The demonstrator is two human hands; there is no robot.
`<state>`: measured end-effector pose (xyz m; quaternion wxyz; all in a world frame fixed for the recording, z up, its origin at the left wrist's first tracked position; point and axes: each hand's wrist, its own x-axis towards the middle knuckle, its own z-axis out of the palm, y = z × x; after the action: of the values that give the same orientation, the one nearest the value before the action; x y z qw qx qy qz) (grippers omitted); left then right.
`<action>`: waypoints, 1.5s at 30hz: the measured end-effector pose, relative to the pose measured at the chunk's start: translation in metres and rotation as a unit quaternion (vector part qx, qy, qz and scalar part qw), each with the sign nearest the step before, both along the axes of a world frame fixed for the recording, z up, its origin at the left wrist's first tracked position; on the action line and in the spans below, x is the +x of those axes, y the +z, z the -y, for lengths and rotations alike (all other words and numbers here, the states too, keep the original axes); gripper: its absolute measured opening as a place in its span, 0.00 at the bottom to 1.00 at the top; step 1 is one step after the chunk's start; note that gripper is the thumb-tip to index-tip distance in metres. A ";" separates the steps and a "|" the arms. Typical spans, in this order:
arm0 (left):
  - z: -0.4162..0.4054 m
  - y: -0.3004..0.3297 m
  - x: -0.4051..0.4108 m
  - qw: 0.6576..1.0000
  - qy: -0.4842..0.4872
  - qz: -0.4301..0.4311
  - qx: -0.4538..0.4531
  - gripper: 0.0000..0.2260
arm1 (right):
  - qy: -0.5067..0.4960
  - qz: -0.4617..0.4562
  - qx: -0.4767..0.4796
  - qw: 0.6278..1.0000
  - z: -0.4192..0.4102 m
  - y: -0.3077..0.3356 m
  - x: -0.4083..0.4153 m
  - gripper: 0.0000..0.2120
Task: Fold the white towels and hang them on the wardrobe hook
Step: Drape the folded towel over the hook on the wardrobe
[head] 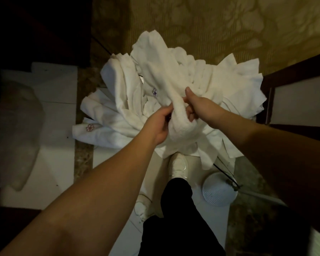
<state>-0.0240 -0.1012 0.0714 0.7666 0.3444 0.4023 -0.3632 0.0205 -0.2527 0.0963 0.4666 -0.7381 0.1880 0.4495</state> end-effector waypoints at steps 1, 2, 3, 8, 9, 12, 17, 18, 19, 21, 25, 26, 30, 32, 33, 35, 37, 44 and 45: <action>-0.003 0.009 -0.004 1.000 0.003 0.011 -0.010 0.18 | -0.028 -0.002 0.006 1.000 -0.002 0.011 -0.001 0.30; -0.008 0.021 -0.007 1.000 0.001 0.026 -0.012 0.18 | -0.056 -0.002 0.009 0.998 -0.005 0.022 -0.003 0.26; -0.013 0.032 -0.011 0.999 -0.003 0.047 -0.008 0.15 | -0.080 0.004 0.003 0.997 -0.008 0.031 -0.005 0.22; -0.042 0.104 -0.032 0.991 -0.047 0.124 0.025 0.18 | -0.195 -0.056 0.068 0.977 -0.037 0.082 -0.023 0.26; -0.047 0.120 -0.037 0.989 -0.056 0.130 0.030 0.16 | -0.209 -0.078 0.097 0.970 -0.044 0.095 -0.026 0.27; -0.063 0.166 -0.049 0.986 -0.075 0.142 0.050 0.16 | -0.244 -0.110 0.163 0.950 -0.064 0.134 -0.031 0.32; -0.101 0.237 -0.061 0.988 -0.057 0.089 0.111 0.22 | -0.256 -0.069 0.225 0.937 -0.093 0.206 -0.049 0.30; -0.109 0.249 -0.064 0.989 -0.040 0.084 0.111 0.25 | -0.255 -0.055 0.229 0.938 -0.098 0.220 -0.054 0.30; -0.117 0.265 -0.066 0.991 -0.012 0.079 0.105 0.26 | -0.248 -0.042 0.232 0.939 -0.104 0.235 -0.058 0.30; -0.129 0.299 -0.069 0.991 0.035 0.081 0.098 0.24 | -0.228 -0.018 0.241 0.943 -0.116 0.267 -0.068 0.31; -0.143 0.371 -0.073 0.975 0.077 0.149 0.144 0.23 | -0.211 0.016 0.272 0.939 -0.136 0.334 -0.085 0.33; -0.147 0.389 -0.074 0.969 0.083 0.177 0.151 0.22 | -0.213 0.021 0.278 0.937 -0.139 0.352 -0.087 0.34; -0.161 0.467 -0.086 0.951 0.048 0.261 0.162 0.12 | -0.211 0.011 0.333 0.919 -0.146 0.429 -0.090 0.41; -0.166 0.507 -0.095 0.940 0.033 0.290 0.177 0.07 | -0.205 0.015 0.367 0.907 -0.150 0.472 -0.091 0.40; -0.169 0.527 -0.101 0.935 0.031 0.302 0.183 0.07 | -0.204 0.021 0.379 0.903 -0.151 0.493 -0.091 0.40; -0.176 0.561 -0.111 0.926 0.031 0.332 0.176 0.11 | -0.195 0.048 0.378 0.904 -0.154 0.530 -0.093 0.39; -0.181 0.592 -0.124 0.915 0.021 0.363 0.172 0.14 | -0.165 0.075 0.362 0.914 -0.160 0.562 -0.100 0.40; -0.190 0.670 -0.165 0.846 0.081 0.456 0.262 0.18 | -0.050 0.169 0.347 0.921 -0.169 0.634 -0.138 0.28; -0.194 0.681 -0.176 0.838 0.104 0.463 0.269 0.19 | -0.028 0.164 0.371 0.914 -0.169 0.641 -0.148 0.36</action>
<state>-0.1999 0.0928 0.7523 0.7738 0.6213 0.1156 0.0432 -0.1275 -0.0841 0.7373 0.7437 -0.5696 -0.0504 0.3463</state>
